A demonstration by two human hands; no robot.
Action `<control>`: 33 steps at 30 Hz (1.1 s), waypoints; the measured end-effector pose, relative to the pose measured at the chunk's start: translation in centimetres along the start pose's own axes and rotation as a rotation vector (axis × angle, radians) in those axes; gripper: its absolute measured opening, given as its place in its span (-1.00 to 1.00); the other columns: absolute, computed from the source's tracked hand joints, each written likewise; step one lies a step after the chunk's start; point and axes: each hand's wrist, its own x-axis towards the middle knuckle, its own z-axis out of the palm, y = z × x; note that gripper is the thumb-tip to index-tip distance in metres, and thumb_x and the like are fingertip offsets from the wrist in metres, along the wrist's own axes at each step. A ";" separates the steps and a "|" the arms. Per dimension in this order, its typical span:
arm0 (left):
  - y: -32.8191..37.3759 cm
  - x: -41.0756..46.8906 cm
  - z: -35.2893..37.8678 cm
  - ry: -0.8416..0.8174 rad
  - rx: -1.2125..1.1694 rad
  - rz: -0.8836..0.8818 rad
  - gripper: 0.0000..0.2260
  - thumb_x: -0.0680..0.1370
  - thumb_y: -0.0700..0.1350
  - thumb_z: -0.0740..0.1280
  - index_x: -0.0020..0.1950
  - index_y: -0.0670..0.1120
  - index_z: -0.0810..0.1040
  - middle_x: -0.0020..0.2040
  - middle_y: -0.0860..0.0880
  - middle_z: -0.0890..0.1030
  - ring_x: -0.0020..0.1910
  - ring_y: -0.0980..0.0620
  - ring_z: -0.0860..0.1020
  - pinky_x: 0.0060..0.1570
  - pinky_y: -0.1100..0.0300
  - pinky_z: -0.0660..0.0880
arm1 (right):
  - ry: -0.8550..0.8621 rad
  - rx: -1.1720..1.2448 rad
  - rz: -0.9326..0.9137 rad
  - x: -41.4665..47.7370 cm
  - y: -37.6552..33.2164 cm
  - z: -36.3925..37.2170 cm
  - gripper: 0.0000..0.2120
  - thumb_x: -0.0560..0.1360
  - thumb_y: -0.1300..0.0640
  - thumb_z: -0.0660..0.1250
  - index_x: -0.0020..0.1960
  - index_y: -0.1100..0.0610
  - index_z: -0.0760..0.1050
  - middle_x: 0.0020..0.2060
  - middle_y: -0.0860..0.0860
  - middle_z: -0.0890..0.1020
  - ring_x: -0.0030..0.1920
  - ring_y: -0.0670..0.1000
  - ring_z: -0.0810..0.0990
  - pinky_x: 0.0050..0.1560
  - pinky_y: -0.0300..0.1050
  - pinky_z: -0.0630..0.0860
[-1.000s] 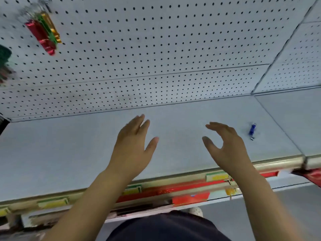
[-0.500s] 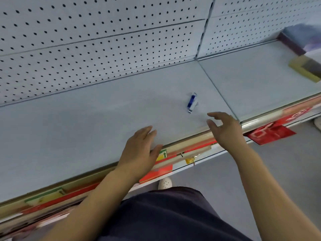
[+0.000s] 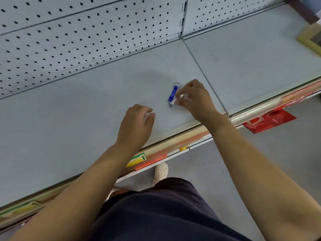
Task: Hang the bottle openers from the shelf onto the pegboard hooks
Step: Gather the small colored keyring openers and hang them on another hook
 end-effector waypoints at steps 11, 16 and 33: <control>1.9 3.5 1.7 0.005 -0.079 -0.011 -0.77 0.65 -0.07 0.31 0.26 -0.12 0.58 0.15 -0.03 0.60 0.09 0.02 0.56 0.05 0.24 0.47 | 0.031 -0.005 -0.043 -2.7 2.2 -2.3 -0.93 0.53 0.21 0.44 0.01 0.13 0.61 -0.06 0.00 0.54 -0.07 0.04 0.52 -0.01 -0.12 0.49; 3.8 7.5 3.0 -0.010 -0.054 0.024 -0.71 0.61 -0.05 0.35 0.28 -0.15 0.54 0.18 -0.10 0.57 0.15 -0.08 0.54 0.11 0.03 0.52 | 0.083 0.169 0.166 -5.8 1.6 -3.9 -0.90 0.54 0.13 0.45 0.04 0.09 0.61 -0.05 0.00 0.63 -0.11 -0.07 0.57 -0.01 -0.28 0.53; 3.9 11.3 3.6 -0.058 0.025 0.056 -0.88 0.59 -0.21 0.34 0.12 -0.11 0.56 0.08 -0.07 0.47 -0.10 -0.01 0.53 -0.04 0.24 0.40 | 0.230 0.665 0.388 -8.0 -0.7 -5.1 -0.71 0.44 0.15 0.57 0.13 0.08 0.61 -0.11 0.01 0.71 -0.13 0.00 0.67 -0.07 -0.18 0.64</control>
